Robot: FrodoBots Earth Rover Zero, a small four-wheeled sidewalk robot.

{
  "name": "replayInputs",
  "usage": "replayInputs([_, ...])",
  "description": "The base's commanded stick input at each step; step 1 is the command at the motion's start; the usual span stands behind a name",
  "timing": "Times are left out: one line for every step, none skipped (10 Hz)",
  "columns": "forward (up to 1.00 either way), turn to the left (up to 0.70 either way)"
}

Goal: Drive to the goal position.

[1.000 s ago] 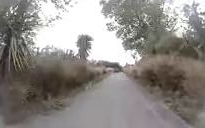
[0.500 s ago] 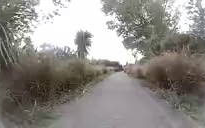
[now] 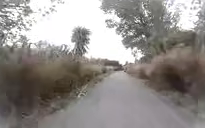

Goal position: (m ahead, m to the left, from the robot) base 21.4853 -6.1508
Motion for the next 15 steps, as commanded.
replayInputs([1.0, -0.24])
replayInputs([1.0, 0.0])
replayInputs([1.0, 0.0])
replayInputs([1.0, 0.0])
replayInputs([1.0, 0.0])
replayInputs([1.0, 0.0])
replayInputs([1.0, 0.0])
replayInputs([1.0, 0.0])
replayInputs([1.0, 0.0])
replayInputs([1.0, 0.0])
replayInputs([1.0, 0.0])
replayInputs([1.0, 0.0])
replayInputs([1.0, 0.0])
replayInputs([1.0, 0.0])
replayInputs([1.0, 0.0])
